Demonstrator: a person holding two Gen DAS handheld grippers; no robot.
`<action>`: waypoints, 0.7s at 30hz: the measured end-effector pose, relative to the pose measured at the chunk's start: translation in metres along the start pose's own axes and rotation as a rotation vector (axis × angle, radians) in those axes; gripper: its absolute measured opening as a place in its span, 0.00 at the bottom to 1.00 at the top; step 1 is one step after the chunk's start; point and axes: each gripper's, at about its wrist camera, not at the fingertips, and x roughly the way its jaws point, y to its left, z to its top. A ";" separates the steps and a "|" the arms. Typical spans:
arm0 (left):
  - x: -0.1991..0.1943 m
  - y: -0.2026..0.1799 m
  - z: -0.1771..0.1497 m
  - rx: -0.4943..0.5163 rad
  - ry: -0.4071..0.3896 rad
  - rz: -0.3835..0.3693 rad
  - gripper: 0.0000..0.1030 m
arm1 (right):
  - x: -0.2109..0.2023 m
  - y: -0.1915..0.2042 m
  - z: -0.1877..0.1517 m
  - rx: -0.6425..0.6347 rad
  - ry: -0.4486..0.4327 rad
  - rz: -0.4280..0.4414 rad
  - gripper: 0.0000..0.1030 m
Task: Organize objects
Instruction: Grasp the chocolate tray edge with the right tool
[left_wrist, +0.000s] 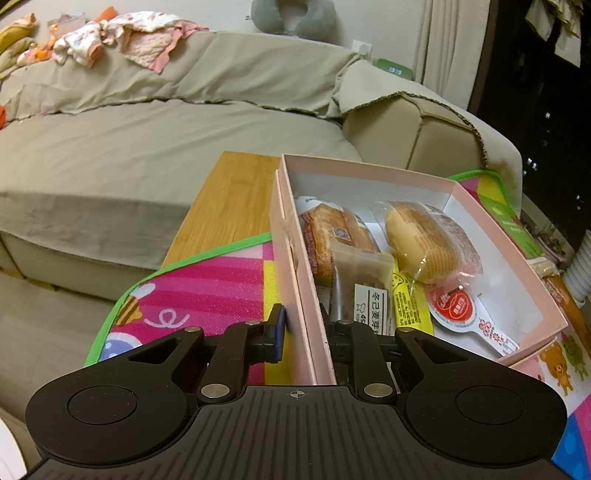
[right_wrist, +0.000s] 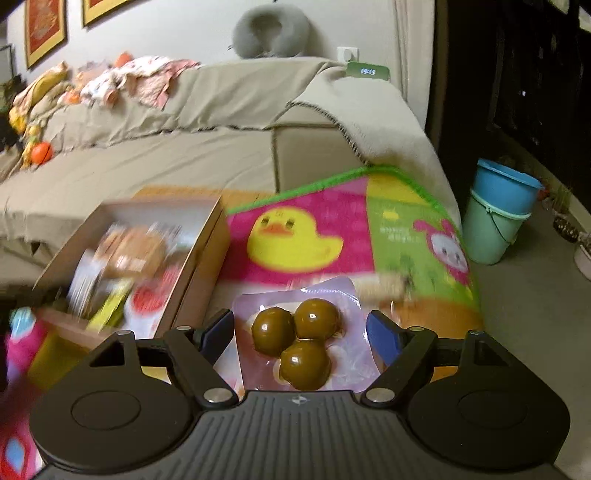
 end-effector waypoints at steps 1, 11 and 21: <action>0.000 0.000 0.000 0.000 0.000 0.001 0.18 | -0.006 0.004 -0.008 -0.006 0.014 0.009 0.77; 0.000 0.000 0.000 -0.001 -0.001 0.004 0.18 | -0.049 0.076 -0.026 -0.118 0.024 0.232 0.71; 0.000 0.002 -0.002 0.005 0.001 -0.007 0.18 | -0.041 0.101 0.027 -0.113 -0.091 0.268 0.67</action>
